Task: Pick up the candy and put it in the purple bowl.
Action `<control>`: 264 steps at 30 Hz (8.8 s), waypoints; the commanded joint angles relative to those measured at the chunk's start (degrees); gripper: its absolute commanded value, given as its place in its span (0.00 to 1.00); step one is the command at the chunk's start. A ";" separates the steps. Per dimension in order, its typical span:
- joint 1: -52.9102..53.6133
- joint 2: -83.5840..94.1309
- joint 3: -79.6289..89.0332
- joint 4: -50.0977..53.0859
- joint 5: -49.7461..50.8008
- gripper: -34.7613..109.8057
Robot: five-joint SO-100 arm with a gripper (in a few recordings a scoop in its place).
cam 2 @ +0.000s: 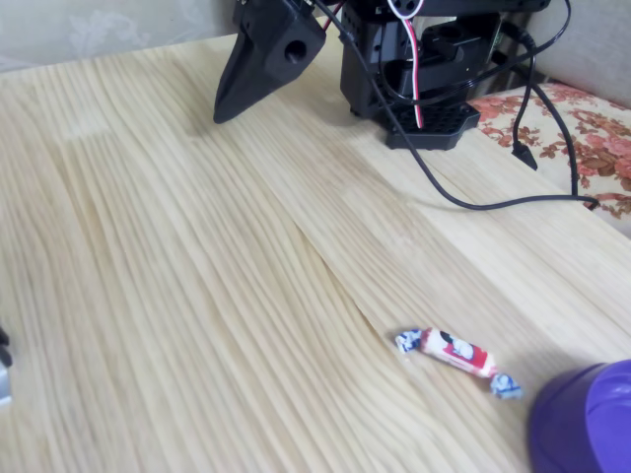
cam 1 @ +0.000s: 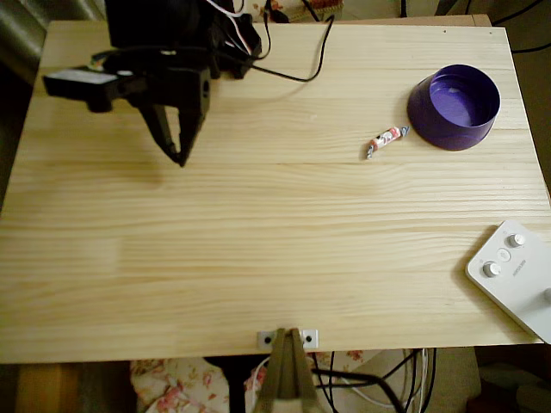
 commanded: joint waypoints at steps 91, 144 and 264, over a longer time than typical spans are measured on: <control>-5.89 -0.18 -19.60 11.60 -4.13 0.23; -64.16 -79.54 -65.57 2.11 -54.40 0.29; -89.03 -100.55 -87.54 -10.37 -22.59 0.30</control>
